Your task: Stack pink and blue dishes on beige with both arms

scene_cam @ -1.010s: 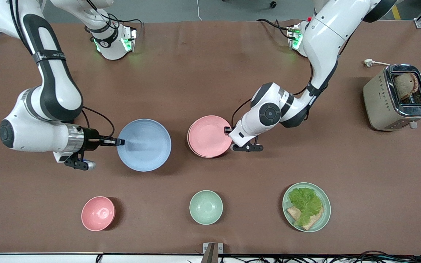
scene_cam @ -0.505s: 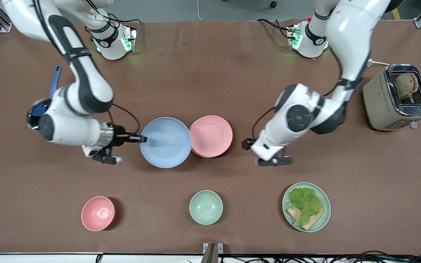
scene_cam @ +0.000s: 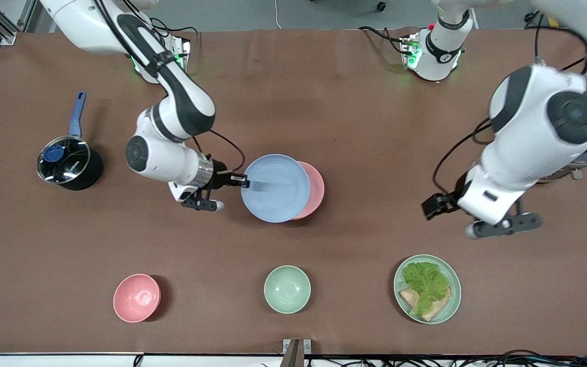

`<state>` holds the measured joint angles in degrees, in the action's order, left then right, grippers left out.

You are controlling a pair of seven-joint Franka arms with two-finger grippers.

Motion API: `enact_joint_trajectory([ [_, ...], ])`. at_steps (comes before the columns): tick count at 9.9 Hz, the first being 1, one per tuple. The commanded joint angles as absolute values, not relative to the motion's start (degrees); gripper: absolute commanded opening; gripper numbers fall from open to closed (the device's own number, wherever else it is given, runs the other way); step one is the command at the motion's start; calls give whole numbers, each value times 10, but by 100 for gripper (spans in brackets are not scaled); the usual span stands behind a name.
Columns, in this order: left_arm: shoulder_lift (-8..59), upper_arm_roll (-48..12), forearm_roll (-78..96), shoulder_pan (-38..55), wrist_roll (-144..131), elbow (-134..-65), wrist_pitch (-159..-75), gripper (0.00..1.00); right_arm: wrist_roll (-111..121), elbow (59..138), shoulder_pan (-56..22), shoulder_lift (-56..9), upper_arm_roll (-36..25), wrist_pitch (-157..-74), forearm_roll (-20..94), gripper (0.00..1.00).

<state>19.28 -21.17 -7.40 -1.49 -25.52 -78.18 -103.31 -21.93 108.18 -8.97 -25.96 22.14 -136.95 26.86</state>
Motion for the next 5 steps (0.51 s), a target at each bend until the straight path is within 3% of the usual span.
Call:
enact_joint_trajectory([
  [1,128,-215,-79,-39,-208,-804,-977,100,-233,1095,-105,-278,224,-1419,268,3],
  [4,72,-210,-69,-57,-137,-805,-910,100,-231,1111,-113,-296,224,-1456,267,4],
  [5,40,-178,-41,-49,-105,-819,-904,100,-231,1114,-117,-297,224,-1456,267,5],
])
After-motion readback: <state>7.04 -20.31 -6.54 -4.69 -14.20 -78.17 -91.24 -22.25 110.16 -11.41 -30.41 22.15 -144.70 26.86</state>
